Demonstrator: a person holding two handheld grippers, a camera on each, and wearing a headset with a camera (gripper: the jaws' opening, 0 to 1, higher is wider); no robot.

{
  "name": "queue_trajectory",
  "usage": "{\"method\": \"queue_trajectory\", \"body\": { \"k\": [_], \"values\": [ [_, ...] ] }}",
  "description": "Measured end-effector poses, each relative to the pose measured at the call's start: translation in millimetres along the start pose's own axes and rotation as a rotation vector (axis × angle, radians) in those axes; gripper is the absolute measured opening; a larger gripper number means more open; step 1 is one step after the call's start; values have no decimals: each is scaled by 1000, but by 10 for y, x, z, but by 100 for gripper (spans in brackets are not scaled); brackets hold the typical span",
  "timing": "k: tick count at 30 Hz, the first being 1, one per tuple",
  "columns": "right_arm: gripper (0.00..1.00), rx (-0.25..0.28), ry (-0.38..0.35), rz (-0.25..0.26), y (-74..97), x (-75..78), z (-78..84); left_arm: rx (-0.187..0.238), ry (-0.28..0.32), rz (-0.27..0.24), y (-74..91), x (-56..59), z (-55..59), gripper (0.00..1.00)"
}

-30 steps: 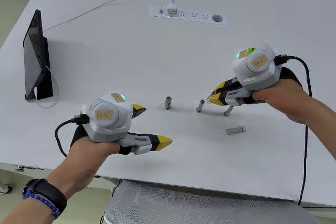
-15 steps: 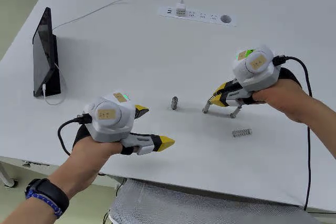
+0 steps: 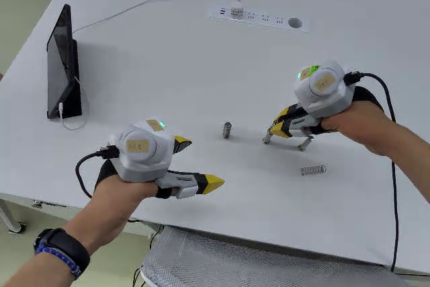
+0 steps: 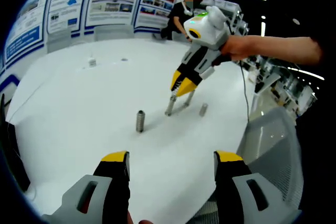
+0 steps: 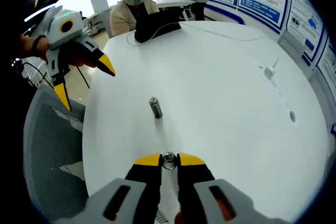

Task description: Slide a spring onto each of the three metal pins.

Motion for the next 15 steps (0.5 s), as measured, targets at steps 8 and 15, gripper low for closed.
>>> {"method": "queue_trajectory", "body": {
  "k": [8, 15],
  "values": [
    [13, -23, 23, -6, -85, -14, 21, -1, 2, -1, -1, -12, 6, 66],
    [13, -45, 38, -19, -167, -18, 61, -2, 8, -3, 11, -22, 27, 66]
  ]
}}
Point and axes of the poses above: the centre of the closed fingertips' face, and the gripper's own axes: y roughly backward along the fingers, x roughly to its right, z roughly out of its underside, the point moved 1 cm from there along y, roughly backward along the fingers, and after that the axes turned 3 degrees about -x, right-handed, at the moved point
